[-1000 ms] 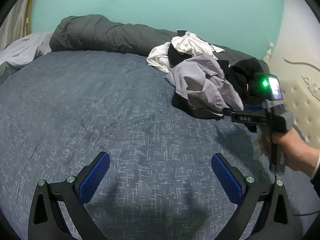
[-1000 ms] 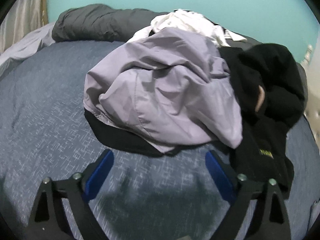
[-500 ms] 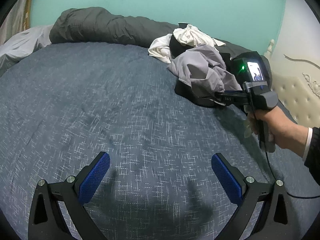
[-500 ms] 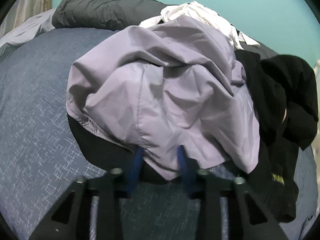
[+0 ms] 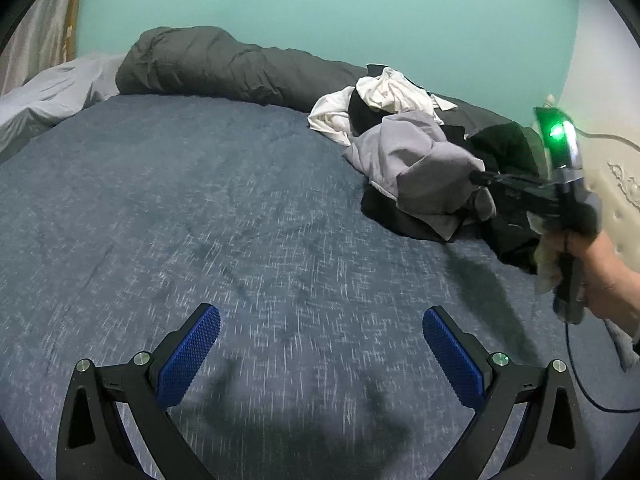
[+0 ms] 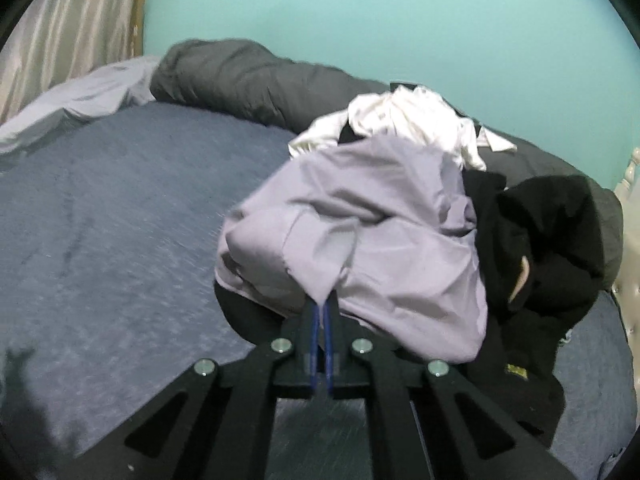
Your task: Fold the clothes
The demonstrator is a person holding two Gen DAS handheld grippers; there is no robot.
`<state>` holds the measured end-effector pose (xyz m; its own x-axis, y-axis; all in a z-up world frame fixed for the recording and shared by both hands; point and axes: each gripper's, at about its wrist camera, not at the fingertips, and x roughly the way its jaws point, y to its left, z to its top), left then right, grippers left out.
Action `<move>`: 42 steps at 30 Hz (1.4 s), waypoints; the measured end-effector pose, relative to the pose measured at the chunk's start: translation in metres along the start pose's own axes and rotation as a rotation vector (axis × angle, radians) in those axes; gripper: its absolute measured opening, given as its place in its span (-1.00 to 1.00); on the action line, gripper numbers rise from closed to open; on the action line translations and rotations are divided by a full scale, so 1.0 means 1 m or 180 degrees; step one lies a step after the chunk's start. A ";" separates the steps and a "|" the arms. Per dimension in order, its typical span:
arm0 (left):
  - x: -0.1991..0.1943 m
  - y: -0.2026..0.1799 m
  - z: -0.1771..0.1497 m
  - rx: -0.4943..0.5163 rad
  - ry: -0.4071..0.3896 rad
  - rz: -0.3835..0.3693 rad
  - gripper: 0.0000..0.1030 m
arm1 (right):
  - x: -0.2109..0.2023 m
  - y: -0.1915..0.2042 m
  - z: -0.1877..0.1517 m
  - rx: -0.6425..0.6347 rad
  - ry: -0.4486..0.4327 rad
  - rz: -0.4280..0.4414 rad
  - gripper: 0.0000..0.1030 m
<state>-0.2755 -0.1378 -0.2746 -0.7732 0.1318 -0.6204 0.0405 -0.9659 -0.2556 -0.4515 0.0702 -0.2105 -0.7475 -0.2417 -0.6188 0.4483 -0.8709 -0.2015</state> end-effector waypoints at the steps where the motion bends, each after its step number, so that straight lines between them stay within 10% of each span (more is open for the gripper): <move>1: -0.004 0.000 0.000 -0.0018 -0.0002 0.0000 1.00 | -0.012 0.001 0.000 0.0018 -0.0022 0.0012 -0.96; 18: -0.079 -0.020 -0.009 -0.0132 -0.0147 -0.0056 1.00 | -0.171 -0.032 0.021 0.0246 -0.0396 0.0031 -0.98; 34: -0.125 -0.017 0.011 -0.0069 -0.0322 -0.0014 1.00 | -0.268 -0.050 0.134 0.0691 -0.0989 0.0251 -0.98; 42: -0.127 -0.019 0.012 -0.0066 -0.0330 -0.0047 1.00 | -0.255 -0.024 0.135 0.0336 -0.0579 0.0558 -0.98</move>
<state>-0.1857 -0.1385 -0.1821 -0.8350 0.1211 -0.5368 0.0410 -0.9591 -0.2802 -0.3377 0.0954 0.0546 -0.7429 -0.4574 -0.4887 0.5324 -0.8463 -0.0172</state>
